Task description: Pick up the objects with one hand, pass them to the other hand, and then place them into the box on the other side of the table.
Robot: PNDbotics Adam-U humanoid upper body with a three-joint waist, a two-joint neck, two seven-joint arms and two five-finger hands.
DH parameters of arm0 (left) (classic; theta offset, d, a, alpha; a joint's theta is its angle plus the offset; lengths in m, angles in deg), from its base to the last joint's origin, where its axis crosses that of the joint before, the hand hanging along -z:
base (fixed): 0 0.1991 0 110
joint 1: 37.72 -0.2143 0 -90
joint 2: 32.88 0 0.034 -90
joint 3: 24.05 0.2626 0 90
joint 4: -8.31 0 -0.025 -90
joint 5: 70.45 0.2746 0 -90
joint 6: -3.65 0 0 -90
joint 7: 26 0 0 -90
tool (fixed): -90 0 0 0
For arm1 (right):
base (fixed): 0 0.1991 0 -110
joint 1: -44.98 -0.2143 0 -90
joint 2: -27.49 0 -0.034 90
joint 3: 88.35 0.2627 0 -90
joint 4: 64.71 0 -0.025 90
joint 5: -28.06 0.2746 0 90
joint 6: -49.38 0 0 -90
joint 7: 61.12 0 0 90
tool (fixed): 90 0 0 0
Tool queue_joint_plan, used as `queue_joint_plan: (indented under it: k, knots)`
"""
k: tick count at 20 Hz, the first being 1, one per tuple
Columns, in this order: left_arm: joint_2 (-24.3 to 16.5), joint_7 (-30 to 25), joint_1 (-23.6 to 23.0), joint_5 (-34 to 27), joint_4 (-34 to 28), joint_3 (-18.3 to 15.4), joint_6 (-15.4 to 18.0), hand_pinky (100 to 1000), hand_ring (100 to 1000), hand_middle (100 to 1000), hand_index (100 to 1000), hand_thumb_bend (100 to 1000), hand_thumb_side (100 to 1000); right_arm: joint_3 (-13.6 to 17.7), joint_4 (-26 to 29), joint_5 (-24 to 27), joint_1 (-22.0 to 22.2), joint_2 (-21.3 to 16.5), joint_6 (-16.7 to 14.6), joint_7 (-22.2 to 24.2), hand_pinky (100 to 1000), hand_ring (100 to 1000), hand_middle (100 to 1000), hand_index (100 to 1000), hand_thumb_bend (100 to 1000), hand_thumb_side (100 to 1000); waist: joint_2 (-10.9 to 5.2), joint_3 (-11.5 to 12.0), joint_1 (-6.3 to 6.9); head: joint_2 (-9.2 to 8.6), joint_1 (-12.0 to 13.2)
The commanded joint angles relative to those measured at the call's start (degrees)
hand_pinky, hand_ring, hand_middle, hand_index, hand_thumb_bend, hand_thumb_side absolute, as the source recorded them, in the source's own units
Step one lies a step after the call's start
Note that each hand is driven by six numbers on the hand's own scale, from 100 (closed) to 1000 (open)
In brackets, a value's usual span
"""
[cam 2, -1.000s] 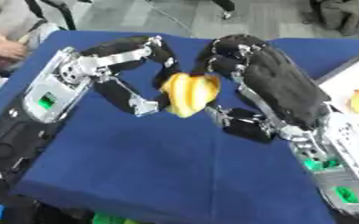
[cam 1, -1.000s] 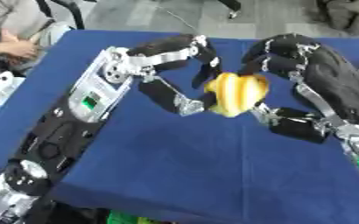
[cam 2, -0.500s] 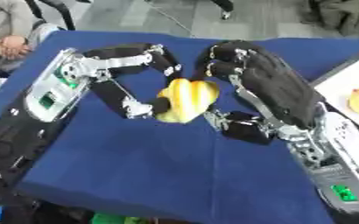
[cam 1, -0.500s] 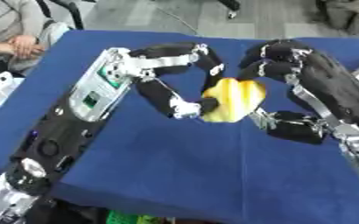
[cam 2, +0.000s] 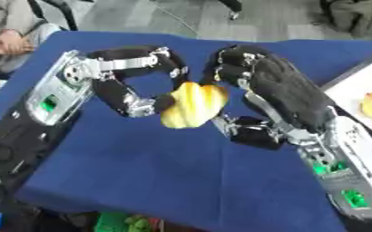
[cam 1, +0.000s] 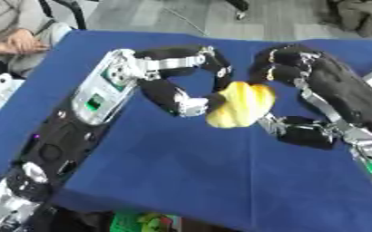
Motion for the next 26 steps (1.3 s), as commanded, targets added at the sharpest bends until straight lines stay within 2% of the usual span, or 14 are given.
queue_joint_plan:
  k: [1,8,19,26]
  knots:
    - [-0.5,0.0,0.9,-0.8,-0.5,-0.9,-0.3,747,474,478,607,100,693,0.7,-0.1,0.0,-0.5,-0.8,0.1,-0.4,788,789,631,386,100,100,-0.69,0.1,-0.19,-0.14,0.2]
    - [-0.4,0.2,0.6,-0.9,0.0,-1.2,-0.9,749,478,484,616,100,735,0.7,-0.4,-1.3,-0.3,-1.4,-0.2,-0.9,789,784,638,381,100,100,-0.7,0.0,-0.24,-0.14,0.2]
    - [-0.3,2.3,1.1,-0.3,1.2,-1.9,-2.4,762,485,492,627,100,742,-0.2,0.5,-5.8,-1.4,-1.8,-3.1,1.4,795,772,661,374,100,100,-0.77,-0.1,-0.18,-0.14,0.0]
    - [-0.1,4.2,1.6,0.3,2.3,-2.4,-3.5,765,493,501,636,100,733,-0.4,1.9,-6.7,-2.8,-2.9,-4.0,2.6,798,766,674,369,100,100,-0.76,-0.2,-0.24,-0.14,0.0]
